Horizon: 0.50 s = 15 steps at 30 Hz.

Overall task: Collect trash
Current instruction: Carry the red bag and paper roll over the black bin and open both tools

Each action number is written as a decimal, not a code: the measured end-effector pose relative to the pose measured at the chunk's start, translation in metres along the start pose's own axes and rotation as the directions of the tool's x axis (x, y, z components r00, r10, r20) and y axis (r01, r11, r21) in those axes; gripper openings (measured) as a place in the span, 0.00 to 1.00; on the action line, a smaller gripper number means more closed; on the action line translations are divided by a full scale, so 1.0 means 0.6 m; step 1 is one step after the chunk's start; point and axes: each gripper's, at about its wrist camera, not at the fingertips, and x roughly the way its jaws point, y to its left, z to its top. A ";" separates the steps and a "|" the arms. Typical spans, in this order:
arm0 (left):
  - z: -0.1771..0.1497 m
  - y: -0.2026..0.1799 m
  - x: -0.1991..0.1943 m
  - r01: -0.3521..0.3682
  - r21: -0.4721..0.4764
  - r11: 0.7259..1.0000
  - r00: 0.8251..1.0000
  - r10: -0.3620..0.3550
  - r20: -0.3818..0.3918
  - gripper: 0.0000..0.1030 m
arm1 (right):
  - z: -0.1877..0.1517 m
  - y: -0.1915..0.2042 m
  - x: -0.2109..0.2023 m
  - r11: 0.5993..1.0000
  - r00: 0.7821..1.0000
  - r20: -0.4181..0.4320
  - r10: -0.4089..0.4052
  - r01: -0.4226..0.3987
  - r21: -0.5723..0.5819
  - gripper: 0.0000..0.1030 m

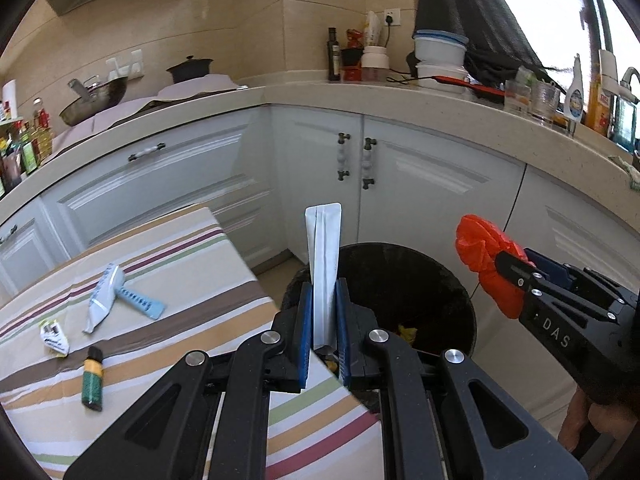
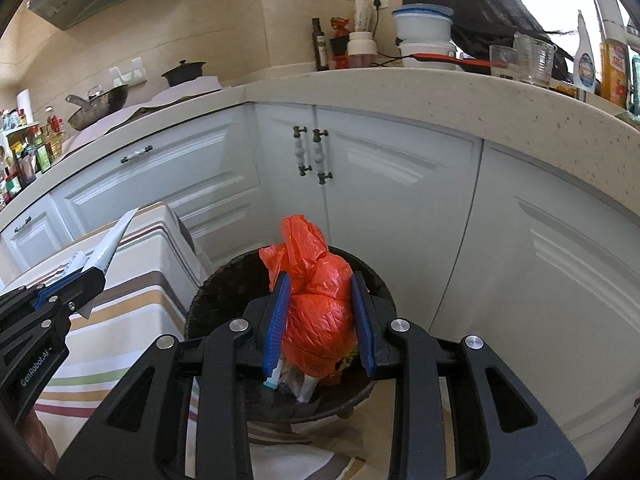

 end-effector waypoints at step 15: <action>0.004 -0.020 0.068 -0.020 -0.009 1.000 0.999 0.020 -0.039 0.12 | 0.009 -0.011 0.052 1.000 1.000 -0.008 -0.017 0.017 0.012 0.29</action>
